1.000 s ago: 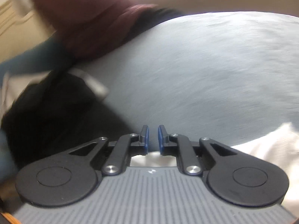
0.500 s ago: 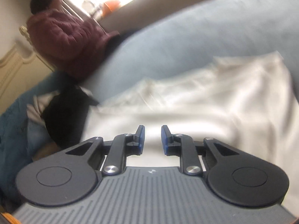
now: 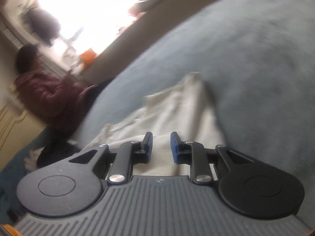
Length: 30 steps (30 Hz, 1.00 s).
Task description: Fold clothes
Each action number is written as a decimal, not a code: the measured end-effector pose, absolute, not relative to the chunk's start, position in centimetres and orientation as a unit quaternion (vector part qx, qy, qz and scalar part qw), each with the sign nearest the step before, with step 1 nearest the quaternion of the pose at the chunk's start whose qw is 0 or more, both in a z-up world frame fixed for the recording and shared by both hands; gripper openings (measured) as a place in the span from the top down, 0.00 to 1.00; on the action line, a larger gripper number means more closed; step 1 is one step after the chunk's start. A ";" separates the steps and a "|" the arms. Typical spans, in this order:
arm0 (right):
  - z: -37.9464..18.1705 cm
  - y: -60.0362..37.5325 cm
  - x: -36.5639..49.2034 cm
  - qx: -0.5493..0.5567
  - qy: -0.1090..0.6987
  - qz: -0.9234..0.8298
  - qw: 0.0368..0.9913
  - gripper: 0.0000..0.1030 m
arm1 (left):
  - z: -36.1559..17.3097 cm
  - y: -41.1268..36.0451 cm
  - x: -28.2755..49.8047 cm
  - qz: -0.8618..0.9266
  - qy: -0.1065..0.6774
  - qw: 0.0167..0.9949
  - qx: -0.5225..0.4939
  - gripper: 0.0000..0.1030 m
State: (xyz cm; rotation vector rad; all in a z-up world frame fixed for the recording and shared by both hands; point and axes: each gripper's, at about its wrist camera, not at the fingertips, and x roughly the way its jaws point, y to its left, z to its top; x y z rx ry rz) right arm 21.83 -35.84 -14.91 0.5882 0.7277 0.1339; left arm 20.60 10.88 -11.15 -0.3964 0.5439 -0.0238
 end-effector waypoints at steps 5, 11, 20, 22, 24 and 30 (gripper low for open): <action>-14.4 -33.0 23.9 0.249 0.341 0.109 0.900 0.81 | -11.2 4.9 23.5 -0.073 0.308 0.940 -0.125 0.37; -17.6 -32.8 26.7 0.233 0.364 0.078 0.898 0.83 | -14.9 2.0 24.6 -0.074 0.338 0.937 -0.044 0.37; -13.3 -33.0 20.7 0.235 0.350 0.095 0.902 0.75 | -10.2 4.5 19.4 -0.098 0.332 0.938 -0.035 0.36; -12.2 -32.5 18.1 0.212 0.361 0.108 0.902 0.70 | -8.9 5.9 17.3 -0.099 0.338 0.935 -0.035 0.35; -11.3 -31.8 15.2 0.197 0.372 0.126 0.898 0.61 | -7.8 7.4 14.8 -0.091 0.347 0.933 -0.032 0.34; -10.5 -29.0 6.9 0.162 0.415 0.152 0.882 0.41 | -6.7 9.3 8.3 -0.084 0.398 0.913 -0.020 0.31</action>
